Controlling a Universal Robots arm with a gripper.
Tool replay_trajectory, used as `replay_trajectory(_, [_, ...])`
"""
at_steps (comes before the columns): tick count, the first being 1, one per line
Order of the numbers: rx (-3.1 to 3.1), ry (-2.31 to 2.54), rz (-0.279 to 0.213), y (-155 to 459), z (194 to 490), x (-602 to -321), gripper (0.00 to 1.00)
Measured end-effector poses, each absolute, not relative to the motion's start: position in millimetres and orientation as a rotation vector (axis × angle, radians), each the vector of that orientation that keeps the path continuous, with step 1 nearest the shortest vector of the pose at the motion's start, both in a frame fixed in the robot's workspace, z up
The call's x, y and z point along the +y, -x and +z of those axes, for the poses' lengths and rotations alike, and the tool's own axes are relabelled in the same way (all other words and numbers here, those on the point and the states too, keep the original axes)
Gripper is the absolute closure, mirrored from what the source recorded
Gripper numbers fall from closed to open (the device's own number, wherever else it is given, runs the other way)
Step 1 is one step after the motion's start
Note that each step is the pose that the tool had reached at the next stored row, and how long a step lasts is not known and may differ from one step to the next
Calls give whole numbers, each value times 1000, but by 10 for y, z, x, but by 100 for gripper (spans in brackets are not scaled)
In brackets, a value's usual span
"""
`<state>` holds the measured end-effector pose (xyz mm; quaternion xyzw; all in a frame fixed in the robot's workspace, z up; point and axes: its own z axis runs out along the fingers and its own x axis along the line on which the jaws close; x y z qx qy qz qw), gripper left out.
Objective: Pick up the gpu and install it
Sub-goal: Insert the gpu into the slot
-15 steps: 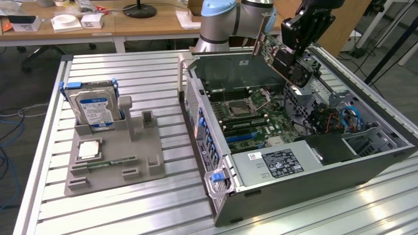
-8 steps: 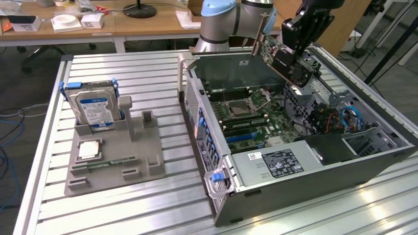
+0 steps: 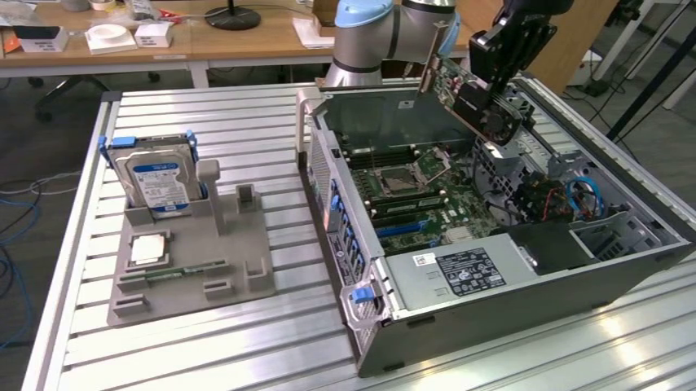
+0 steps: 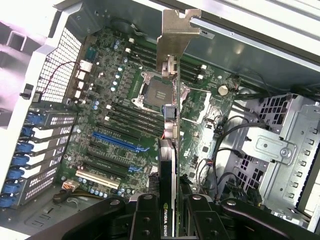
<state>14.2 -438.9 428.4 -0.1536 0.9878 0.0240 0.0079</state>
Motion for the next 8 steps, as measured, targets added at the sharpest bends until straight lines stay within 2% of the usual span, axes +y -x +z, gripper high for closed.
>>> replay_trajectory(8, [3082, 520, 76, -142, 4284, -4389, 74])
